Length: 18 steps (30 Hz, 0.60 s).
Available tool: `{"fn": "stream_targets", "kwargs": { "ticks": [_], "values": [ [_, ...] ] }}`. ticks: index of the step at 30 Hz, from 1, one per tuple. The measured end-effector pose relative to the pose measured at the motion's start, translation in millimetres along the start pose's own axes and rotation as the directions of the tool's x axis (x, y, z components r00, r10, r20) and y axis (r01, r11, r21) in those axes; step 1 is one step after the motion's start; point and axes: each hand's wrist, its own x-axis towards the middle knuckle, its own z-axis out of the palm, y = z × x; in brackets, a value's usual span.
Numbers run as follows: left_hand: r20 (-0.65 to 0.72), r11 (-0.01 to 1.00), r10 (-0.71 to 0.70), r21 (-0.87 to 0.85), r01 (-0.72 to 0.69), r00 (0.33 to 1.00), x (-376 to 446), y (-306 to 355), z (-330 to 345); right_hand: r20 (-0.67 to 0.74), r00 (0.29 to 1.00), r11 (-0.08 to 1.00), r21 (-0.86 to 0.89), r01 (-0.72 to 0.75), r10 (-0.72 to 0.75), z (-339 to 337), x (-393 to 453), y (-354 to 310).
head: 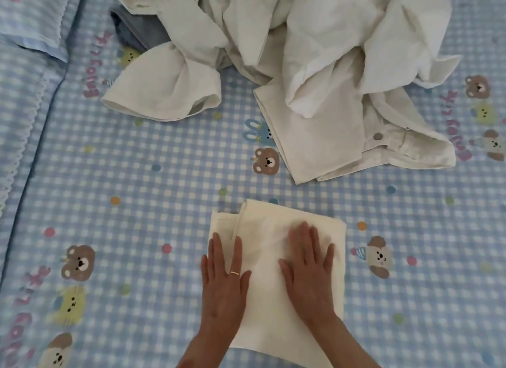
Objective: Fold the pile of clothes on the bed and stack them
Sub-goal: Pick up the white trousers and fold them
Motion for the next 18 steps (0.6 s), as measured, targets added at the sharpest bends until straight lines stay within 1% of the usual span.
{"fn": "stream_targets", "kwargs": {
  "ticks": [1, 3, 5, 6, 8, 10, 11, 13, 16, 17, 18],
  "values": [
    [-0.001, 0.999, 0.039, 0.036, -0.039, 0.999, 3, 1, 2, 0.035, 0.999, 0.999, -0.017, 0.032, -0.031, 4, 11, -2],
    [0.019, 0.994, 0.076, 0.082, -0.077, 0.997, 9, 0, 6, 0.13, 0.989, 0.989, -0.117, 0.086, -0.071, 12, 29, -2],
    [0.043, 0.996, 0.052, 0.064, -0.054, 0.998, 6, -2, 11, 0.199, 0.976, 0.977, -0.178, 0.122, -0.086, 17, 37, 0],
    [0.048, 0.999, 0.02, 0.043, -0.022, 0.999, 0, -1, 14, 0.199, 0.975, 0.976, -0.173, 0.132, -0.097, 17, 38, 2],
    [0.063, 0.996, -0.084, -0.027, 0.086, 0.995, -16, 1, 16, 0.194, 0.971, 0.979, -0.123, 0.165, -0.139, 13, 33, 6],
    [0.12, 0.976, -0.172, -0.113, 0.186, 0.978, -28, 3, 12, 0.17, 0.969, 0.976, -0.091, 0.198, -0.18, 7, 22, 12],
    [0.179, 0.961, -0.233, -0.11, 0.255, 0.956, -34, 2, 13, 0.157, 0.968, 0.974, -0.081, 0.209, -0.195, 5, 14, 15],
    [0.24, 0.943, -0.307, -0.056, 0.329, 0.921, -48, -4, 15, 0.166, 0.962, 0.97, -0.074, 0.23, -0.215, 2, -4, 22],
    [0.246, 0.898, -0.405, -0.074, 0.434, 0.881, -61, -6, 12, 0.218, 0.936, 0.946, -0.112, 0.305, -0.276, 2, -21, 27],
    [0.248, 0.895, -0.417, -0.056, 0.443, 0.874, -62, -5, 7, 0.21, 0.931, 0.938, -0.114, 0.327, -0.299, 0, -24, 27],
    [0.238, 0.902, -0.409, -0.042, 0.43, 0.881, -61, -4, 4, 0.183, 0.937, 0.943, -0.1, 0.318, -0.297, -2, -26, 29]
  ]
}}
